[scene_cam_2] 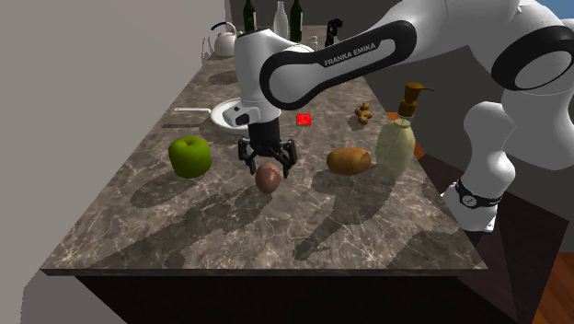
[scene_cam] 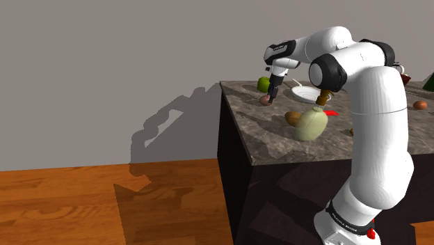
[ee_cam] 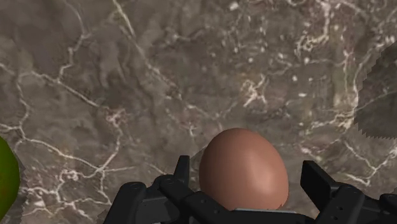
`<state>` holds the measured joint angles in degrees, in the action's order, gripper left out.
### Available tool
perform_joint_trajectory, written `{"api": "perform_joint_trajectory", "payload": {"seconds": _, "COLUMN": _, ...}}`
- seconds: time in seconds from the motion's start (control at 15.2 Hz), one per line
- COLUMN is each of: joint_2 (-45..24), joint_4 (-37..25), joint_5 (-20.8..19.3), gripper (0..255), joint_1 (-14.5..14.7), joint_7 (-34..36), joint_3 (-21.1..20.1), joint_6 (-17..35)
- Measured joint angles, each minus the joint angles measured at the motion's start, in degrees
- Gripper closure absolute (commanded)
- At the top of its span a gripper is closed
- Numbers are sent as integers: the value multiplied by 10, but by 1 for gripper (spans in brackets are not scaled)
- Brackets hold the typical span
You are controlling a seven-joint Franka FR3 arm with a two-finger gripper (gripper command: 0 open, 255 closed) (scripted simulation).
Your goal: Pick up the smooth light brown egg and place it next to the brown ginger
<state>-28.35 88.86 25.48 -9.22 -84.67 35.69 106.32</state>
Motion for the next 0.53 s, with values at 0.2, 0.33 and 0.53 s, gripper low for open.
{"api": "perform_joint_trajectory", "payload": {"seconds": 0.2, "joint_2": 0, "joint_4": 0, "joint_5": 0, "gripper": 255, "joint_1": 0, "joint_7": 0, "joint_3": 0, "joint_6": 0}}
{"api": "perform_joint_trajectory", "payload": {"seconds": 0.33, "joint_2": 0, "joint_4": 0, "joint_5": 0, "gripper": 255, "joint_1": 0, "joint_7": 0, "joint_3": 0, "joint_6": 0}}
{"api": "perform_joint_trajectory", "payload": {"seconds": 0.53, "joint_2": 0, "joint_4": 0, "joint_5": 0, "gripper": 255, "joint_1": 0, "joint_7": 0, "joint_3": 0, "joint_6": 0}}
